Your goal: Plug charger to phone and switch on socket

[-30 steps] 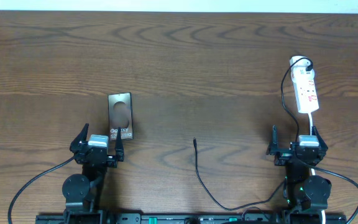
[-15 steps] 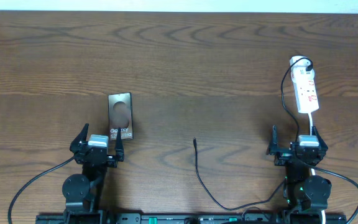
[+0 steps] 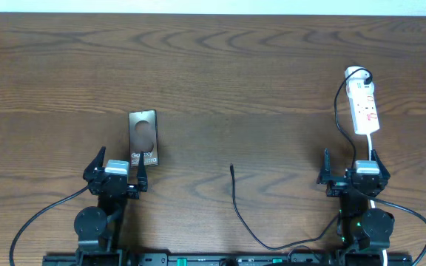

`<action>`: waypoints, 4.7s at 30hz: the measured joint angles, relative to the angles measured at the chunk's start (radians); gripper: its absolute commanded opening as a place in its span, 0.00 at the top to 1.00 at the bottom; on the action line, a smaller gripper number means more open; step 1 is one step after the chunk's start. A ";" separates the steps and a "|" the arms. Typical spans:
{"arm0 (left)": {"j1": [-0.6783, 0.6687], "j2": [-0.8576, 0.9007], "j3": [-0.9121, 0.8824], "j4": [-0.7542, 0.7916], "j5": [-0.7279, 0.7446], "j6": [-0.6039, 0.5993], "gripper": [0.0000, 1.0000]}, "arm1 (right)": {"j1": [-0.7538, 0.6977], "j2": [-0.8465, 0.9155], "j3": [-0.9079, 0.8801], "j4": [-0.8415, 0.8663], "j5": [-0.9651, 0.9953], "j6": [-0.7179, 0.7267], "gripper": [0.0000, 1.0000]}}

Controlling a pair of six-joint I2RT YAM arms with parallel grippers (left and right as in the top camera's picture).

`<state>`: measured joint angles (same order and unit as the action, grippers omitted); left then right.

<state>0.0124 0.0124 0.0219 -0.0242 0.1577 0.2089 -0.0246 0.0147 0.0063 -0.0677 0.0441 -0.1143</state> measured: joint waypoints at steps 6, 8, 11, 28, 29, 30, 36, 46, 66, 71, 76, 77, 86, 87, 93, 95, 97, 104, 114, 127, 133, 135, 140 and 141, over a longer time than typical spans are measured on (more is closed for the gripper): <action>0.000 0.000 0.000 0.000 0.000 0.000 0.15 | 0.000 0.000 0.000 0.000 0.000 0.000 0.01; 0.000 0.000 0.000 0.000 0.000 0.000 0.15 | 0.000 0.000 0.000 0.000 0.000 0.000 0.01; 0.000 0.000 0.000 0.000 0.000 0.000 0.14 | 0.000 0.000 0.000 0.000 0.000 0.000 0.01; 0.000 0.000 0.000 0.000 0.000 0.000 0.15 | 0.000 0.000 0.000 0.000 0.000 0.000 0.01; 0.000 0.000 0.000 0.000 0.000 0.000 0.15 | 0.000 0.000 0.000 0.000 0.000 0.000 0.01; 0.000 0.000 0.000 0.000 0.000 0.000 0.14 | 0.000 0.000 0.000 0.000 0.000 0.000 0.01; 0.000 0.000 0.000 0.000 0.000 0.000 0.14 | 0.000 0.000 0.000 0.000 0.000 0.000 0.01; 0.000 0.000 0.003 0.001 0.000 -0.027 0.14 | 0.000 0.000 0.000 0.000 0.000 0.000 0.01; 0.000 0.625 0.489 -0.130 0.002 -0.079 0.14 | 0.000 -0.001 0.000 0.000 -0.003 0.000 0.01; 0.000 0.882 0.732 -0.273 0.004 -0.100 0.14 | 0.000 -0.001 0.000 -0.001 -0.003 0.000 0.01; 0.000 1.121 0.999 -0.430 0.005 -0.108 0.14 | 0.000 -0.002 0.000 0.000 -0.003 0.000 0.01; 0.000 1.165 1.050 -0.459 0.005 -0.109 0.14 | 0.000 -0.002 0.000 0.000 -0.003 0.000 0.01; 0.000 1.459 1.374 -0.684 0.019 -0.132 0.14 | 0.000 -0.003 0.000 0.000 -0.003 0.000 0.01; 0.000 1.469 1.379 -0.699 0.027 -0.132 0.15 | 0.000 -0.003 0.000 0.000 -0.003 0.000 0.01; 0.000 1.479 1.381 -0.808 0.066 -0.132 0.14 | 0.000 -0.003 0.000 0.000 -0.003 0.000 0.01; 0.000 1.479 1.381 -0.827 0.072 -0.134 0.14 | 0.000 -0.003 0.000 0.000 -0.003 0.000 0.01; 0.000 1.479 1.381 -0.834 0.074 -0.134 0.14 | 0.000 -0.003 0.000 0.000 -0.003 0.000 0.01; 0.000 1.480 1.381 -0.897 0.032 -0.168 0.14 | 0.000 -0.003 0.000 0.000 -0.003 0.000 0.01; 0.000 1.598 1.381 -0.974 -0.004 -0.198 0.14 | 0.000 -0.003 0.000 0.000 -0.003 0.000 0.01; 0.000 1.743 1.381 -0.972 -0.007 -0.206 0.14 | 0.000 -0.003 0.000 0.000 -0.003 0.000 0.01; 0.000 1.784 1.381 -0.967 -0.007 -0.210 0.70 | 0.000 -0.003 0.000 0.000 -0.003 0.000 0.01; 0.000 1.783 1.381 -0.962 -0.006 -0.211 0.05 | 0.000 -0.003 0.000 0.000 -0.003 0.000 0.01; 0.000 1.783 1.381 -0.961 -0.007 -0.210 0.02 | 0.000 -0.003 0.000 0.000 -0.003 0.000 0.01; 0.000 1.783 1.381 -0.961 -0.007 -0.211 0.02 | 0.000 -0.003 0.000 0.000 -0.003 0.000 0.01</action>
<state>0.0124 1.7958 1.4033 -0.9852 0.1509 -0.0025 -0.0242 0.0120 0.0063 -0.0677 0.0406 -0.1143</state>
